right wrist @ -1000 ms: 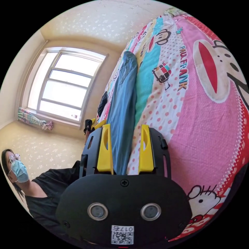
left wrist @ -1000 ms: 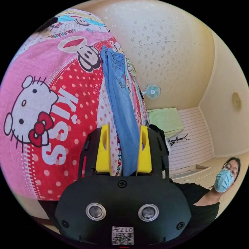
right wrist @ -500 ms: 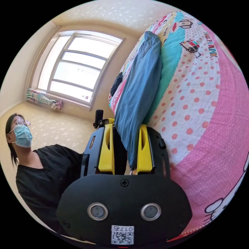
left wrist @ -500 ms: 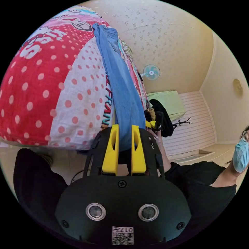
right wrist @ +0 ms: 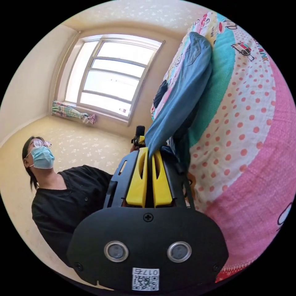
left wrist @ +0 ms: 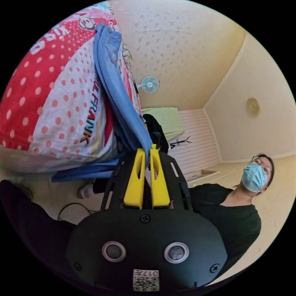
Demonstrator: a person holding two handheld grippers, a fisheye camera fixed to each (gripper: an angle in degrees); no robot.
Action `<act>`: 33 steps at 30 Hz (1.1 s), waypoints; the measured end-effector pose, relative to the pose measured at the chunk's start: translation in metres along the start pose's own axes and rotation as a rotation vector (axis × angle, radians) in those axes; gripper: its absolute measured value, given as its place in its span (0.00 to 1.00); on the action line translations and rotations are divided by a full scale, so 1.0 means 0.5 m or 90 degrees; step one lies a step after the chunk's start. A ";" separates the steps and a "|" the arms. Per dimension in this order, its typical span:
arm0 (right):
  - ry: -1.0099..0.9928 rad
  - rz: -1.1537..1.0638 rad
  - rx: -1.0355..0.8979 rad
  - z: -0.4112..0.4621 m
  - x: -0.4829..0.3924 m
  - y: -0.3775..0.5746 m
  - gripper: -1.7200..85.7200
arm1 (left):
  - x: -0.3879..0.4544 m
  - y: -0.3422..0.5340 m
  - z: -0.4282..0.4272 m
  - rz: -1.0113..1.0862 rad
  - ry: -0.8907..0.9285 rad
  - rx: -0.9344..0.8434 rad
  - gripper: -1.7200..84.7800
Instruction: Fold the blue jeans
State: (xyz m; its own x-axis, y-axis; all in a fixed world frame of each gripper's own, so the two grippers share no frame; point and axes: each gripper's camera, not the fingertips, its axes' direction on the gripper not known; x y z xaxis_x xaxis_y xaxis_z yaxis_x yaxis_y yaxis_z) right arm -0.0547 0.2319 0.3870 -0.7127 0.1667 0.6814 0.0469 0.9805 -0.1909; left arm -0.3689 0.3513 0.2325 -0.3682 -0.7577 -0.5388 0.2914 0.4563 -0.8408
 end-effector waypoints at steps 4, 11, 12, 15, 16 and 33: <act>-0.039 -0.133 0.010 0.015 -0.195 0.022 0.03 | 0.159 0.002 0.042 0.114 0.020 -0.025 0.03; 0.024 -0.397 0.016 0.042 -0.616 0.041 0.03 | 0.559 0.011 0.157 0.402 -0.002 -0.038 0.02; 0.060 -0.433 0.033 0.048 -0.688 0.050 0.03 | 0.618 0.017 0.176 0.437 -0.017 -0.027 0.02; 0.128 -0.504 0.071 0.067 -0.845 0.070 0.03 | 0.739 0.027 0.217 0.502 -0.030 0.007 0.02; 0.151 -0.525 0.091 0.076 -0.897 0.076 0.03 | 0.757 0.027 0.223 0.509 -0.028 0.015 0.02; 0.498 -0.259 0.159 0.089 -0.703 -0.355 0.03 | 0.483 -0.480 0.420 0.210 -0.139 0.040 0.02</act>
State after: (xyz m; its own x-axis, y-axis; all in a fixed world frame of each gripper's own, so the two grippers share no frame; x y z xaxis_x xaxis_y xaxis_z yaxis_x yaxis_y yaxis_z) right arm 0.1564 -0.0055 0.1497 0.0405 -0.0743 0.9964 -0.3215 0.9432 0.0834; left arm -0.3424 -0.0390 0.3151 -0.0514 -0.6591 -0.7503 0.4183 0.6680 -0.6155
